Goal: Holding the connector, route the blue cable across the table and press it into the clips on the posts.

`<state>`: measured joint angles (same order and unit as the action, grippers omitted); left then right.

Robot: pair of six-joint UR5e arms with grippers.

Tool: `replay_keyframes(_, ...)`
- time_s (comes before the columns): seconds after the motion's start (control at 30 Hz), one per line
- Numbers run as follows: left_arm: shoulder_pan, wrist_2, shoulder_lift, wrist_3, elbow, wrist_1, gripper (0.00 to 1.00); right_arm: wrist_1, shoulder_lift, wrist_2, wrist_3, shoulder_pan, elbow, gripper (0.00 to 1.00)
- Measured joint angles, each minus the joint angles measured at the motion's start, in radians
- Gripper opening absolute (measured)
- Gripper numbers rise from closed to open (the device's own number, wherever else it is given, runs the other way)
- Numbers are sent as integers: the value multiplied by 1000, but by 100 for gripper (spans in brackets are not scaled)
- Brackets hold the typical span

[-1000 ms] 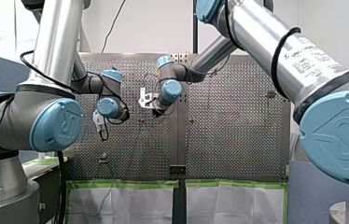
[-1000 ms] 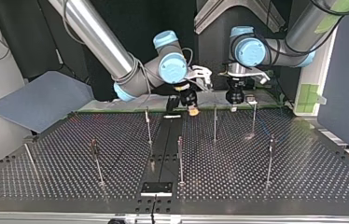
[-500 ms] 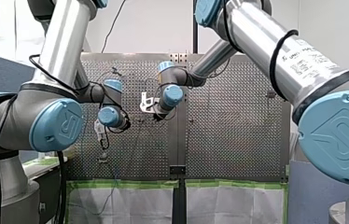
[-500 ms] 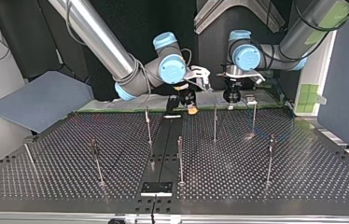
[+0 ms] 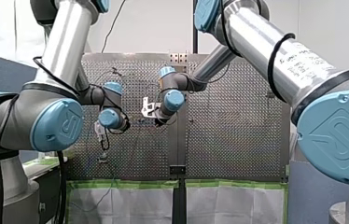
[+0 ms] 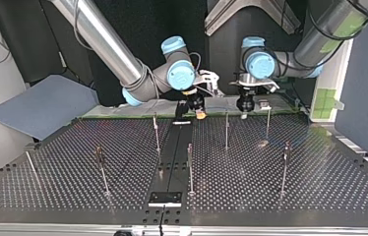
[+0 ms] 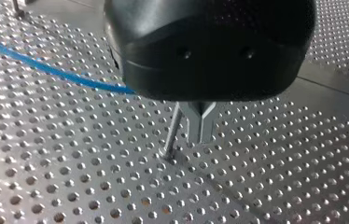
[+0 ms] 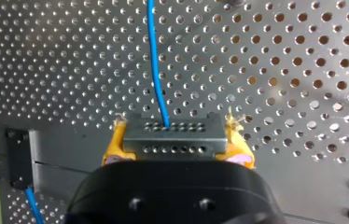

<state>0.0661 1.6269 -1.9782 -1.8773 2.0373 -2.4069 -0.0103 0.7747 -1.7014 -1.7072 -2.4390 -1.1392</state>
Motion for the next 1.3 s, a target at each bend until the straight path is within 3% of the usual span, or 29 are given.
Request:
replay_keyframes(0.4,-26,-2,-15,-1,-30,6,0,-3,0,13,-1,19,0,0)
replay_keyframes(0.67,-37,-29,-17,-2,-49,8,0,-4,0,19,-2,35,0,0)
replay_keyframes(1.03,-59,-40,-83,-6,-122,-38,0,-41,0,68,-5,64,1,0)
replay_keyframes(1.3,-75,-42,-93,-4,-180,-47,0,-70,-1,97,-22,92,1,0)
